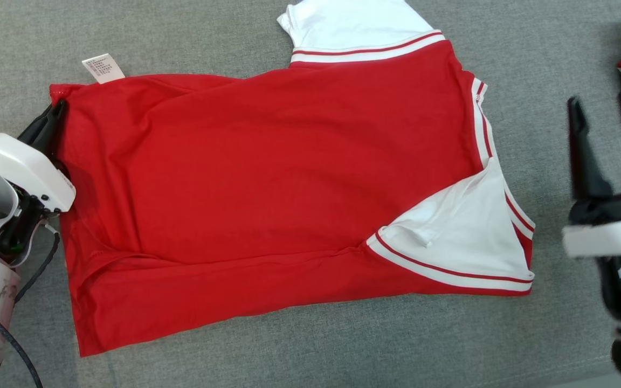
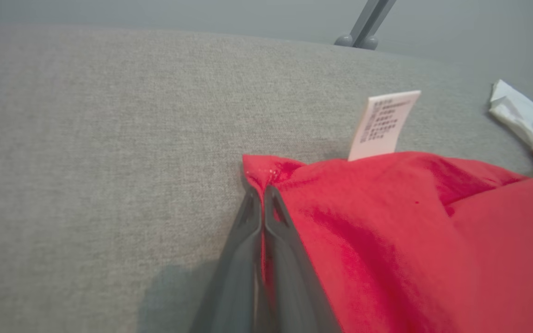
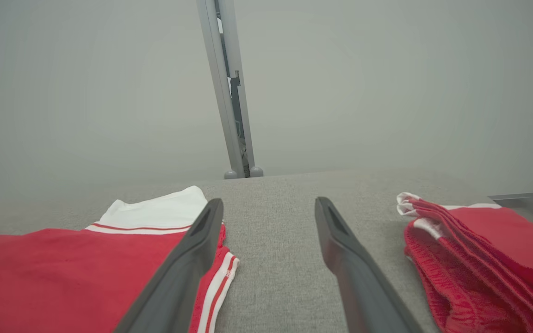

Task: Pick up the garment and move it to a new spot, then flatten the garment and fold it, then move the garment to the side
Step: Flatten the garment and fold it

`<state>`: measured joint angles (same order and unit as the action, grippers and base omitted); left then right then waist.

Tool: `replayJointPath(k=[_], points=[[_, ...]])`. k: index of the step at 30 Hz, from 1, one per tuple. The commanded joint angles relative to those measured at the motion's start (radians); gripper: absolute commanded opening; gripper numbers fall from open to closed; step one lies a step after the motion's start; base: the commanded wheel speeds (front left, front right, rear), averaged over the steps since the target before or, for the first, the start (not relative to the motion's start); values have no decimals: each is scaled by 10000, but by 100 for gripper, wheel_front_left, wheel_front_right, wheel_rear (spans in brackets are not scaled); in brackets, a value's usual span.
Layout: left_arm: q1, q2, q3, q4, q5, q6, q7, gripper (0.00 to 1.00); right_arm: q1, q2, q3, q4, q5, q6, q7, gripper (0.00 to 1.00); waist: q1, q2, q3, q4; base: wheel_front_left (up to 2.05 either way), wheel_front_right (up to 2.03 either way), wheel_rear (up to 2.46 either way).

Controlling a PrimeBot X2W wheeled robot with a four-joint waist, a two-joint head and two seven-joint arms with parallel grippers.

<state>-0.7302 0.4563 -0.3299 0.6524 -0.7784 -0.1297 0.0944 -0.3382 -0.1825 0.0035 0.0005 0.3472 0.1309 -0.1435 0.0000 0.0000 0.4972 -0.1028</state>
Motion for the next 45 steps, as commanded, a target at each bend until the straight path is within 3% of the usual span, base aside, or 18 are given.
replayJointPath(k=[1,6,10,17,23,34,36,37,45], points=[[-197,74,-56,32,-76,-6,-53,0,-332,-134,-131,-16,114,-3,25,100,0,0,21,37,0,0,0],[-625,-40,-492,-80,-229,-7,-314,0,-2059,-883,-515,869,492,-1,654,100,0,0,270,444,0,0,0],[-1159,-442,-999,-100,-327,-7,-400,0,-3672,-1499,-233,2116,704,-1,1320,100,0,0,575,1129,0,0,0],[-2153,-1109,-1969,-30,-539,-8,-729,0,-6175,-2120,1618,4298,889,-3,2313,100,0,0,1106,2258,0,0,0],[-2811,-1495,-2825,85,-784,-8,-1071,0,-7729,-2269,3301,6054,1200,-3,2940,100,0,0,1462,2920,0,0,0],[-3473,-1642,-3943,185,-1658,-8,-1588,0,-9229,-2406,5180,8110,1923,-3,3693,100,0,0,1749,3356,0,0,0],[-3535,-1598,-4138,192,-1867,-8,-1666,0,-9402,-2470,5503,8300,2091,-3,3815,41,0,0,1733,3373,0,0,0],[-3549,-1587,-4241,160,-1993,-9,-1665,0,-9464,-2479,5670,8386,2228,-3,3951,0,0,0,1721,3378,0,0,0],[-3701,-1090,-4646,-244,-2983,-7,-1958,0,-10071,-2940,6322,8013,3325,-3,3681,0,0,0,1564,3241,0,0,0]])
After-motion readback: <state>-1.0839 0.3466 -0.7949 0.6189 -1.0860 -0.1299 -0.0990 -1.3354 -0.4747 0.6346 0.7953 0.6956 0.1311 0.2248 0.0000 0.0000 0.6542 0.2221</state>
